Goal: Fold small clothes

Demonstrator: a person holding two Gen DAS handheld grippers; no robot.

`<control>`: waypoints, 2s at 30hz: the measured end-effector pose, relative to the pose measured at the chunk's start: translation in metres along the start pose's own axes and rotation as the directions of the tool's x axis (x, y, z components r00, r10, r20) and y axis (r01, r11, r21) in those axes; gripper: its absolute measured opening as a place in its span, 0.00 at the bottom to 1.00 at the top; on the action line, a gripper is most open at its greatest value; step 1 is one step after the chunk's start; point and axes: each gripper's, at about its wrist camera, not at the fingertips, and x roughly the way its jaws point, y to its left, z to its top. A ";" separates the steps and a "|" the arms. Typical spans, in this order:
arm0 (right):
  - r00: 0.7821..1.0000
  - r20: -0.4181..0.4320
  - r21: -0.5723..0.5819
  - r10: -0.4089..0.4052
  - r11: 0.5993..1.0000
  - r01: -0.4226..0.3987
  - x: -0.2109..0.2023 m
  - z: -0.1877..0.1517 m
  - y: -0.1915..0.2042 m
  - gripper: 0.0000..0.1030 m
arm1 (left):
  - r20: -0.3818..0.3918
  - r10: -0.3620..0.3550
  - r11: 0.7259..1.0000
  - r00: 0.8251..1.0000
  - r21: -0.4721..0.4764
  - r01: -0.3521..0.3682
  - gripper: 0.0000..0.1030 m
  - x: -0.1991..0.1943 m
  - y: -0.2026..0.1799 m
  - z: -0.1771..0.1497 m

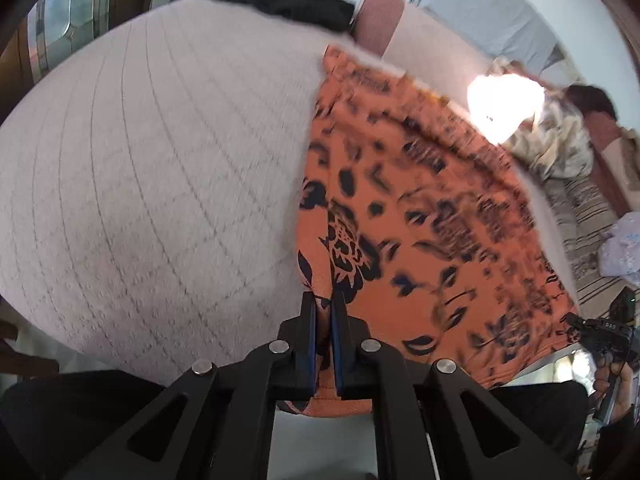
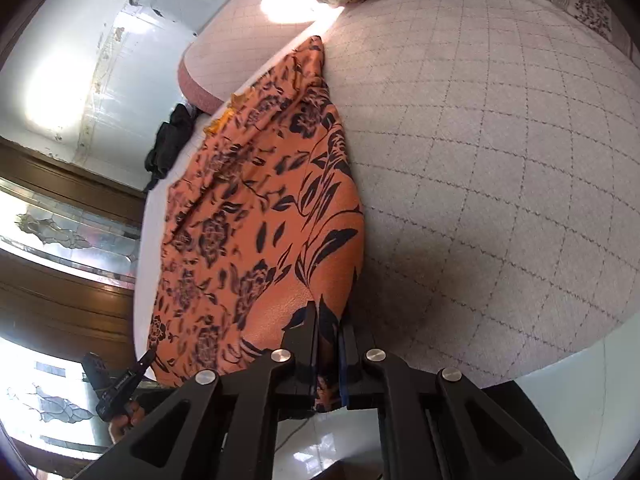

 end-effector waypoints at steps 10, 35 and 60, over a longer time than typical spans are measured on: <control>0.998 -0.064 0.005 0.012 1.000 -0.012 0.030 -0.004 0.006 0.21 | -0.022 0.054 0.993 0.998 0.111 -0.051 0.04 0.013 -0.028 0.004; 0.957 0.241 -0.026 0.162 0.987 -0.160 0.097 0.290 0.077 0.88 | 0.221 0.107 0.994 0.969 -0.057 -0.096 0.86 0.101 -0.055 0.325; 0.953 0.290 0.469 0.089 0.855 -0.222 0.163 0.177 0.037 0.14 | 0.123 -0.008 0.956 0.992 -0.289 0.044 0.22 0.132 -0.053 0.218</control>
